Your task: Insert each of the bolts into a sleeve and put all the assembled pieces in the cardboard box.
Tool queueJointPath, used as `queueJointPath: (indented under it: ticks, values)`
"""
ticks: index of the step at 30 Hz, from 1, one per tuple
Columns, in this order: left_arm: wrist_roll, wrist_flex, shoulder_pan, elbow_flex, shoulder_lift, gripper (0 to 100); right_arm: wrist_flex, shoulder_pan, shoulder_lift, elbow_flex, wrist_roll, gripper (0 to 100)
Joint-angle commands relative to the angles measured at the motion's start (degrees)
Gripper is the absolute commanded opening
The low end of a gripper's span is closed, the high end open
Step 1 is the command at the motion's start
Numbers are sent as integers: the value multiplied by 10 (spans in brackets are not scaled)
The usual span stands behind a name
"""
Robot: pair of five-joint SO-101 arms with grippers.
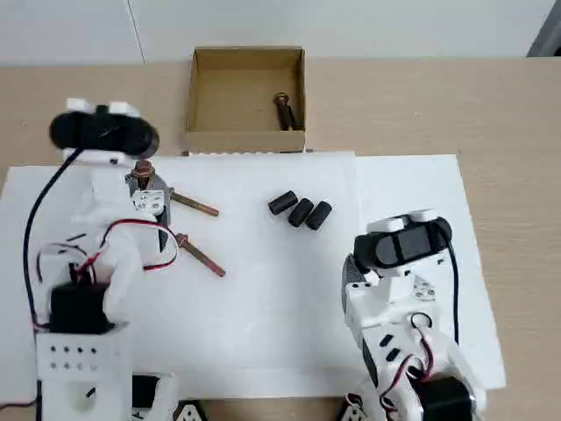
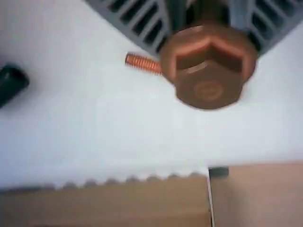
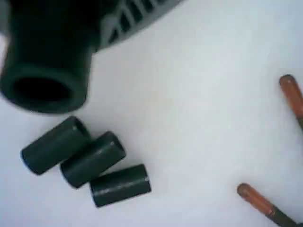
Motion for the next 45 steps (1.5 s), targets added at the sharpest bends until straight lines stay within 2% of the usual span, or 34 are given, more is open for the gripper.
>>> queueJointPath:
  ticks: [1, 4, 12, 17, 23, 27, 35, 40, 45]
  values:
    - [30, -46, 4, 41, -53, 5, -51, -3, -7, 21, 4, 3]
    - [54, -55, 19, 83, -87, 5, -84, -21, -7, 47, 4, 3]
    - [109, -63, 92, 179, -194, 5, -144, -147, -7, 108, 4, 3]
    - [181, -63, 123, 220, -263, 5, -177, -204, -7, 142, 5, 3]
    - [309, -63, 166, 251, -339, 6, -182, -262, -10, 147, 5, 3]
    - [364, -63, 182, 268, -379, 6, -182, -291, -10, 148, 46, 3]
    - [372, -104, 183, 292, -415, 6, -222, -301, -7, 148, 96, 3]
    - [376, -102, 220, 292, -418, 6, -223, -301, -11, 163, 126, 3]
    - [386, -101, 227, 292, -417, 6, -260, -301, -11, 171, 155, 3]
